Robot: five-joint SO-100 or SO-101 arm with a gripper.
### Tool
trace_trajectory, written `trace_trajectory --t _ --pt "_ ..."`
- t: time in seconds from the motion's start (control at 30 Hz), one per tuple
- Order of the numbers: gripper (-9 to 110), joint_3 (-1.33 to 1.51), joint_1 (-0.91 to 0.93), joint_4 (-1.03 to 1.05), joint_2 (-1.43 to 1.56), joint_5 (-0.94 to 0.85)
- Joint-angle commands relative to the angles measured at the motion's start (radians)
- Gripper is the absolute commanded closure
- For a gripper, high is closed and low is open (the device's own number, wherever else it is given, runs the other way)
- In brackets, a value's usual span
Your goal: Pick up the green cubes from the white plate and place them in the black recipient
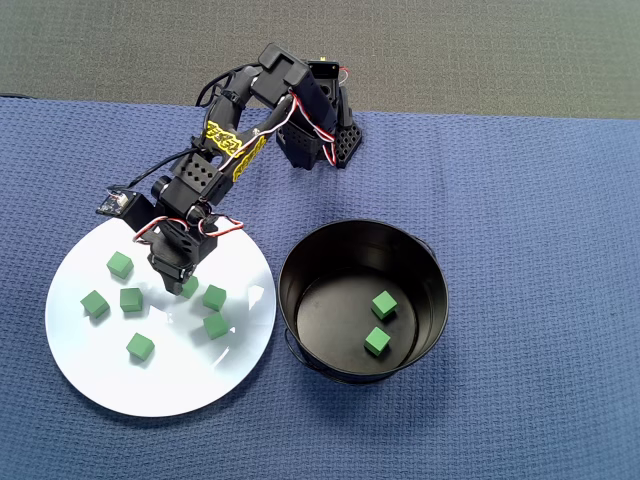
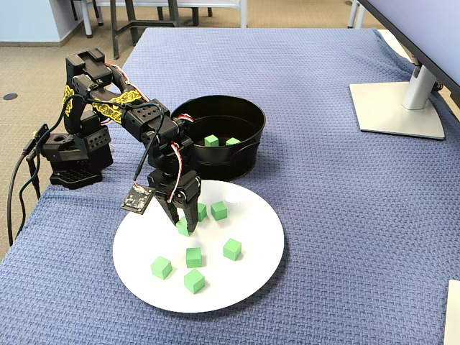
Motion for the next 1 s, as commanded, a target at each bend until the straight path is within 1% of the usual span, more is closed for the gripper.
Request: trace_trajectory --t 0.0,0.17,0.27,0.33,0.47,0.63,0.73,0.83,0.97 --pt "101 -0.055 -0.005 -0.005 0.018 -0.014" --pt "102 -0.026 0.008 0.000 0.132 -0.009" --pt "102 0.008 0.020 0.018 0.331 -0.005" --pt "102 -0.003 0.015 0.067 0.465 0.003" --pt "102 -0.015 -0.057 0.189 0.713 0.029" --pt "102 -0.026 -0.262 0.319 0.942 0.123" --pt "102 -0.034 -0.453 0.360 0.976 0.192" --pt "102 0.021 -0.615 0.318 0.937 0.242" --pt "102 0.135 -0.755 0.215 0.877 0.291"
